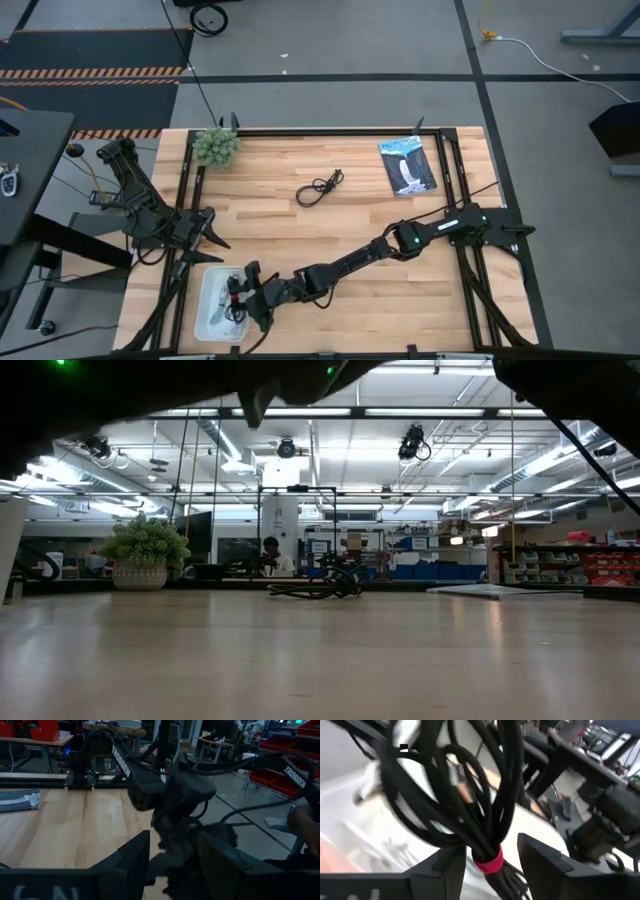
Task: Pick and place USB-C Cables
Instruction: Put the bottom black charger cable into the white bin
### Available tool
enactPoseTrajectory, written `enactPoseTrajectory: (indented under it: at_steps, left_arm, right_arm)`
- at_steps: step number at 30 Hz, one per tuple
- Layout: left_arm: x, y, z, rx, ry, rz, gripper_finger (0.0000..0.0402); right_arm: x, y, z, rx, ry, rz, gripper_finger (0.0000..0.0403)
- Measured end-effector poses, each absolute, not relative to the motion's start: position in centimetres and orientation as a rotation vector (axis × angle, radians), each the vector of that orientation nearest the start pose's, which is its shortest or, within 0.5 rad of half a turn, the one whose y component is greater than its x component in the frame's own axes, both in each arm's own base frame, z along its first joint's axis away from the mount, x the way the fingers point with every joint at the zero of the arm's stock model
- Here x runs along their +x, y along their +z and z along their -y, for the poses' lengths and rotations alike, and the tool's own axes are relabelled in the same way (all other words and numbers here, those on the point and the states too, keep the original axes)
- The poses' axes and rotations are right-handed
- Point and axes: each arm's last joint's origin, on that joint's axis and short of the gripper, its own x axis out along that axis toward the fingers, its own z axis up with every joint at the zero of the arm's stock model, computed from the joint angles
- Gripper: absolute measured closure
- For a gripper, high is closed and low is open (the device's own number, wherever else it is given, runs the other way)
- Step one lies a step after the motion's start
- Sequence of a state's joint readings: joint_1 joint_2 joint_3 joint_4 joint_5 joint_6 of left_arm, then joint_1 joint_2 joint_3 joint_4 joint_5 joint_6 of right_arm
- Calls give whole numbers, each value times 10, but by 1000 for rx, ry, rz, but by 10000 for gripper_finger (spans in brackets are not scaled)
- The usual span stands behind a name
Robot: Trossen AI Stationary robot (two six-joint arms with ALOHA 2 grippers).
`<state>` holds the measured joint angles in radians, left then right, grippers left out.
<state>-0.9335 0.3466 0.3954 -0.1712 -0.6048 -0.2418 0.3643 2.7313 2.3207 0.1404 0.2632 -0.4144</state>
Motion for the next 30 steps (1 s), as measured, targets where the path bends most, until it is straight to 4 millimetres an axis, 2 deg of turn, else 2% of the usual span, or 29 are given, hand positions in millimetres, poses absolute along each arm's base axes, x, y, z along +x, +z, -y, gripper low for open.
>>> enactPoseTrajectory:
  at_steps: [6, 14, 17, 22, 26, 30]
  left_arm:
    - [75, 253, 74, -148, -315, -132, 230]
    - [75, 253, 74, -146, -314, -134, 230]
    - [75, 253, 74, -146, -315, -134, 230]
    - [75, 253, 74, -146, -314, -134, 230]
    - [75, 253, 74, -146, -314, -134, 230]
    - [75, 253, 74, -146, -314, -134, 230]
  right_arm:
    - [555, 174, -217, -489, 188, -257, 213]
    - [550, 194, -225, -431, 253, -208, 213]
    - [550, 196, -224, -448, 217, -205, 215]
    - [551, 193, -219, -611, 62, -227, 230]
    - [551, 193, -219, -750, 78, -224, 240]
    - [550, 190, -220, -807, 145, -241, 239]
